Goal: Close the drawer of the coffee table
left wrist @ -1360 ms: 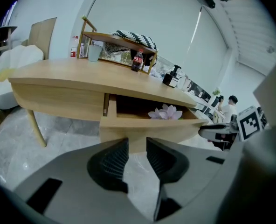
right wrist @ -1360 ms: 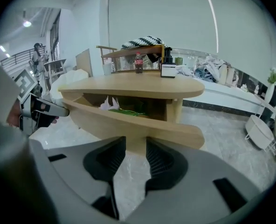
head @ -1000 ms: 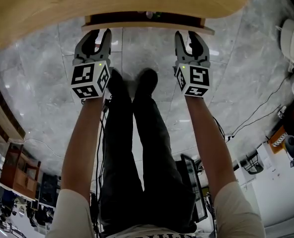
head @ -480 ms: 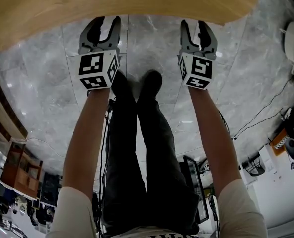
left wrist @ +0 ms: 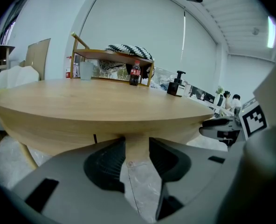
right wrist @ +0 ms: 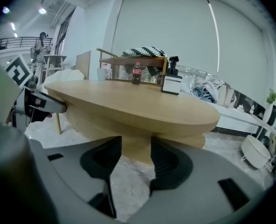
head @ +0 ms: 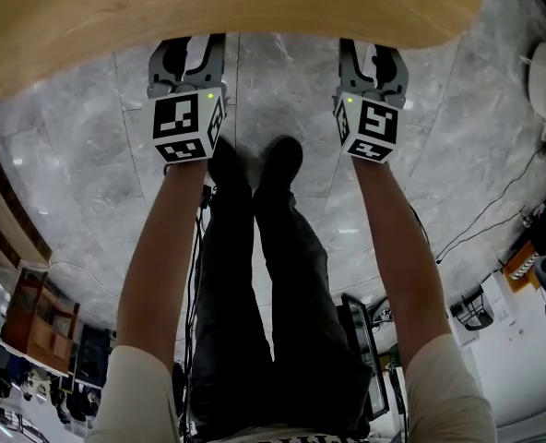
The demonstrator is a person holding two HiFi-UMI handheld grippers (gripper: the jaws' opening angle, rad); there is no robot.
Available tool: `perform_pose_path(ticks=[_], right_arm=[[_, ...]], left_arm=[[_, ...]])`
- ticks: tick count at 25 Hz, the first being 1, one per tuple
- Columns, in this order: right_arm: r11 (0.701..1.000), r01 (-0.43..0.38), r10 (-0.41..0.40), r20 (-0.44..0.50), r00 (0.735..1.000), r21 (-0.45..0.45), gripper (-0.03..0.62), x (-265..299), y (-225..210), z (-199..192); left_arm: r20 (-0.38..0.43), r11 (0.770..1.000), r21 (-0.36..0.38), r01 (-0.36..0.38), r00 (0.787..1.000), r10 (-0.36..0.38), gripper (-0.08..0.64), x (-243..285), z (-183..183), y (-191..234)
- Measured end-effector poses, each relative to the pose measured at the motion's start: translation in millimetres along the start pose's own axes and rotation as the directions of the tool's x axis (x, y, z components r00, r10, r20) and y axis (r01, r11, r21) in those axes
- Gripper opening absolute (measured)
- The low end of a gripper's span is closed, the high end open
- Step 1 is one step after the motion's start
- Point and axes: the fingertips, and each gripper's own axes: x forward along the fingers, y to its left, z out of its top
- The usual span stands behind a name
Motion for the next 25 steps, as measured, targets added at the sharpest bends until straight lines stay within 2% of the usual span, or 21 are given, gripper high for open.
perform_pose_path(ticks=[6, 11, 16, 19, 21, 25], right_arm=[[1.000, 0.003, -0.003, -0.012, 1.000, 0.006, 0.209, 3.8, -3.7, 2.6], [0.998, 0.011, -0.008, -0.044, 0.999, 0.062, 0.212, -6.6, -8.4, 4.1], [0.998, 0.011, -0.005, -0.093, 0.996, 0.061, 0.210, -38.8, -10.3, 3.3], [0.998, 0.001, 0.006, -0.117, 0.993, 0.060, 0.181, -60.7, -10.6, 9.5], [0.998, -0.007, 0.016, -0.129, 0.992, 0.064, 0.124, -78.0, -9.2, 20.3], [0.998, -0.028, 0.033, -0.091, 0.995, 0.054, 0.102, -111.3, -5.5, 61.6]], left_arm=[[-0.003, 1.000, -0.019, 0.021, 1.000, -0.021, 0.169, 4.2, 2.8, -0.2], [-0.022, 0.997, -0.068, 0.030, 0.999, -0.032, 0.169, -9.0, 2.5, -0.3], [-0.064, 0.999, -0.038, 0.030, 0.997, -0.032, 0.167, -39.6, 7.3, -5.6], [-0.089, 1.000, -0.026, 0.000, 0.996, -0.002, 0.163, -61.7, 16.6, -4.1], [-0.105, 0.999, -0.028, -0.023, 0.994, 0.020, 0.152, -79.9, 24.0, -3.1], [-0.099, 0.998, -0.037, -0.041, 0.994, 0.037, 0.124, -114.6, 54.6, -7.5]])
